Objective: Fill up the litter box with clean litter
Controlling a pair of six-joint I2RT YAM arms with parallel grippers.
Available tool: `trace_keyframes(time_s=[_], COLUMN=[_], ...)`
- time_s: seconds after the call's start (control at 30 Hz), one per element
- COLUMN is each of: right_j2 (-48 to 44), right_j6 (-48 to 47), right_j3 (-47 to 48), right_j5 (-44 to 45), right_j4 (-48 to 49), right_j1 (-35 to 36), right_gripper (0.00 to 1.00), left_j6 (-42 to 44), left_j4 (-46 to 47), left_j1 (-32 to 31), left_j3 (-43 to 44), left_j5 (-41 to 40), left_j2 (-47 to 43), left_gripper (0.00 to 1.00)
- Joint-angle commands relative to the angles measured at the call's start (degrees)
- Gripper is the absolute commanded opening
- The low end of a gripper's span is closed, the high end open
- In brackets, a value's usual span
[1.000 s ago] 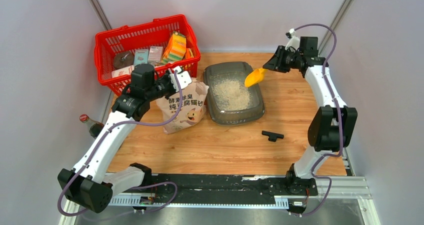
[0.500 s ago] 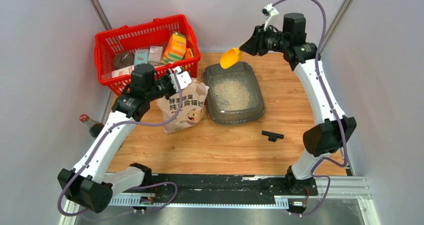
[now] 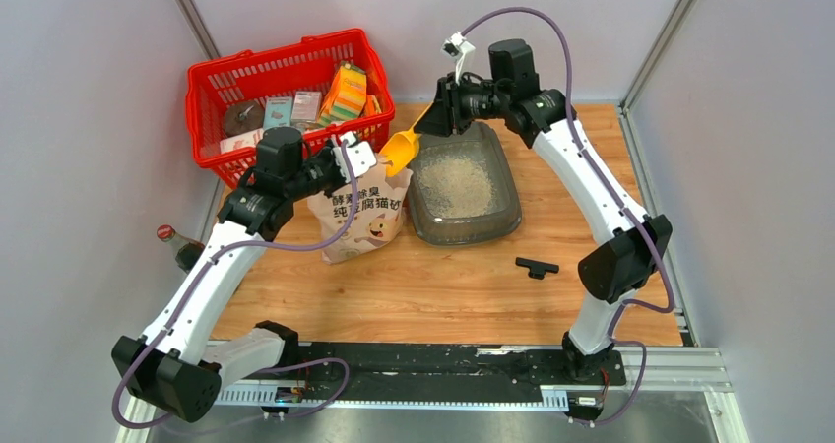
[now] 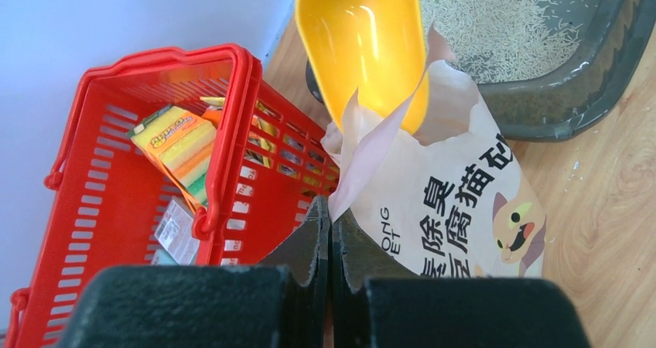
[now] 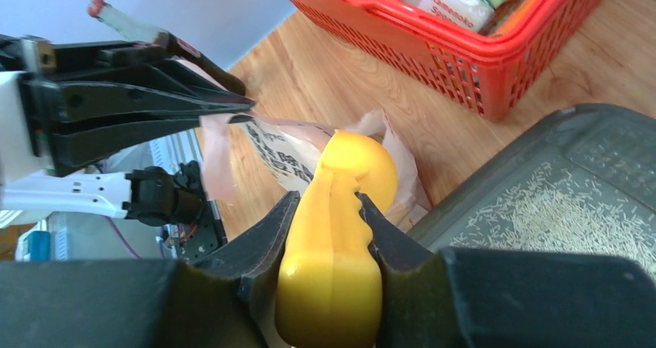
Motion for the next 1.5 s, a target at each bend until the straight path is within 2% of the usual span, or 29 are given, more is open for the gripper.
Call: trace_keyframes(time_s=[0.0, 0.37, 0.43, 0.5, 0.67, 0.87, 1.07, 1.4, 1.47], right_j2=[-1.2, 4.4, 4.8, 5.4, 7.8, 11.6, 14.0, 14.4, 14.4], right_j6=[-5.1, -10.0, -9.5, -8.9, -5.4, -2.9, 0.3, 14.7, 16.2], right_j3=[-1.2, 0.7, 0.1, -0.8, -1.6, -3.1, -7.8, -10.1, -9.8], right_j5=[6.3, 20.3, 30.8, 36.7, 40.0, 37.3, 30.4, 3.5, 1.5], right_j4=[-2.9, -5.0, -5.0, -4.6, -4.9, -5.4, -5.1, 5.4, 7.1], right_j1=[2.0, 8.0, 10.7, 12.5, 14.3, 14.9, 14.5, 10.3, 9.5], right_gripper=[0.0, 0.0, 0.0, 0.0, 0.0, 0.0, 0.0, 0.0, 0.0], left_j6=[0.5, -2.8, -3.5, -4.7, -5.8, -5.4, -5.2, -4.4, -4.1], left_j4=[3.1, 4.2, 4.8, 6.5, 9.5, 10.8, 10.8, 8.8, 8.6], left_j1=[-0.2, -0.2, -0.2, -0.2, -0.3, -0.4, -0.4, -0.5, -0.5], left_j3=[0.5, 0.1, -0.3, -1.0, -2.5, -2.7, -1.8, -1.2, -1.1], left_j5=[1.6, 3.1, 3.9, 4.8, 5.7, 6.2, 6.0, 6.0, 6.1], left_j2=[-3.2, -5.1, -5.5, -6.1, -6.9, -7.3, -6.9, -6.7, -6.7], left_gripper=[0.0, 0.0, 0.0, 0.0, 0.0, 0.0, 0.0, 0.0, 0.0])
